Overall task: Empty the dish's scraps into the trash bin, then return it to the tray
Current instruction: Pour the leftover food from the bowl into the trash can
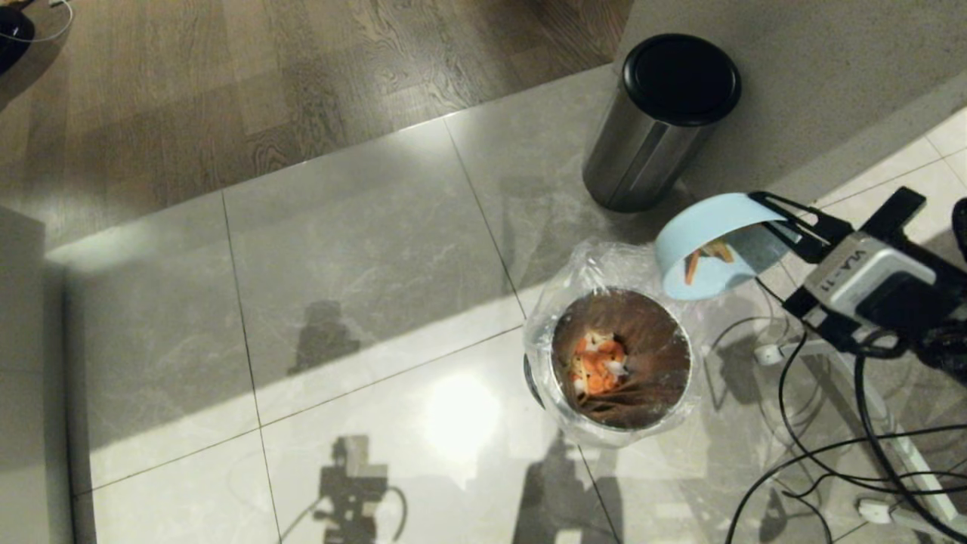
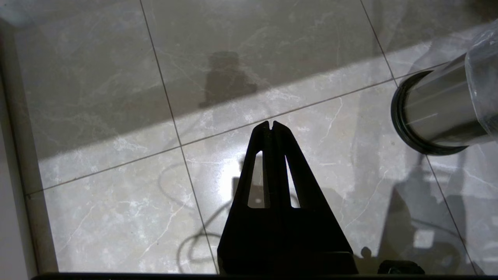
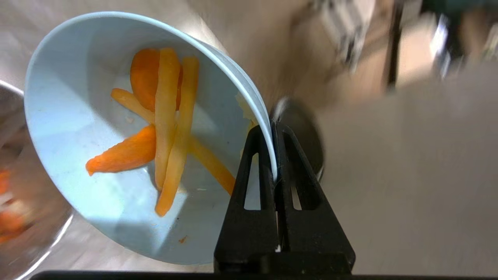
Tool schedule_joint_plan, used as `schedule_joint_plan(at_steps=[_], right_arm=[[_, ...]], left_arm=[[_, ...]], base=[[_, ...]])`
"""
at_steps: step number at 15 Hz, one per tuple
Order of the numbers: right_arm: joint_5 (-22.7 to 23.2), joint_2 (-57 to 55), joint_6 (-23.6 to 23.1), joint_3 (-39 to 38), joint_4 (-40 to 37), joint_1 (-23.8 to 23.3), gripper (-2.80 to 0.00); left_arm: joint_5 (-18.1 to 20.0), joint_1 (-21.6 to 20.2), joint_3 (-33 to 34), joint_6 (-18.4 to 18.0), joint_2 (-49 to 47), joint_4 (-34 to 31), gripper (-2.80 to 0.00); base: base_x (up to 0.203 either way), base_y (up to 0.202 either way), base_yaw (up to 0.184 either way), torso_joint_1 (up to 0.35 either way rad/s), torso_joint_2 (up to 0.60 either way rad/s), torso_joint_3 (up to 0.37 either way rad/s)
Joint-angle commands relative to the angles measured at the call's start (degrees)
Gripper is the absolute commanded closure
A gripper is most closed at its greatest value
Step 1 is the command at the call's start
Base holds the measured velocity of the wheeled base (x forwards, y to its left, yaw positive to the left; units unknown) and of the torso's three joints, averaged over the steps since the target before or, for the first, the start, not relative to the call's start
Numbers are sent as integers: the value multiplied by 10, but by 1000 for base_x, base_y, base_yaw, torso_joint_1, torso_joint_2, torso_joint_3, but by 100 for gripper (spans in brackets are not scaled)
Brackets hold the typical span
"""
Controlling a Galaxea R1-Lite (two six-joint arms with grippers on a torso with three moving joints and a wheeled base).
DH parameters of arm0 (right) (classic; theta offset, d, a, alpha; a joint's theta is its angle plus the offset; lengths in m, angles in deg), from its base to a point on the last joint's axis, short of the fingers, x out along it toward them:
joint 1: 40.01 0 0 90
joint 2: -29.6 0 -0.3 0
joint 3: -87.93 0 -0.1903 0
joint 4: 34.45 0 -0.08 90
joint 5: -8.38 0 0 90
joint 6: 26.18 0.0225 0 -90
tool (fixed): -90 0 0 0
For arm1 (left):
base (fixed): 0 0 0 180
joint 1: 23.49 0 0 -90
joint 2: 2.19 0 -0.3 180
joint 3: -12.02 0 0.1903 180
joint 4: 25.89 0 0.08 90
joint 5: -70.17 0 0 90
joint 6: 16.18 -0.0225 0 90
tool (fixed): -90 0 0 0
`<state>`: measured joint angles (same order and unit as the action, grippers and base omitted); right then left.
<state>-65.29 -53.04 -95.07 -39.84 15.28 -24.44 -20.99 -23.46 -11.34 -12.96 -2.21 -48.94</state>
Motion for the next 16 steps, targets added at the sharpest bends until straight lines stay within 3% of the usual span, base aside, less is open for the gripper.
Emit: schedule_joint_plan(at_steps=[1,7,16], right_arm=[[47,4,-42,14,6,0,0],[117,17,-120,51,6,0,0],[146,40,-136,45,6,-2,0]], left_arm=[[0,0,0,1,-1,0,0],[-1,0,0,0,-1,0,0],[-1,0,0,0,-1,0,0]], base=[[0,0,0,0,0,0],[0,0,0,0,0,0],[0,0,0,0,0,0]])
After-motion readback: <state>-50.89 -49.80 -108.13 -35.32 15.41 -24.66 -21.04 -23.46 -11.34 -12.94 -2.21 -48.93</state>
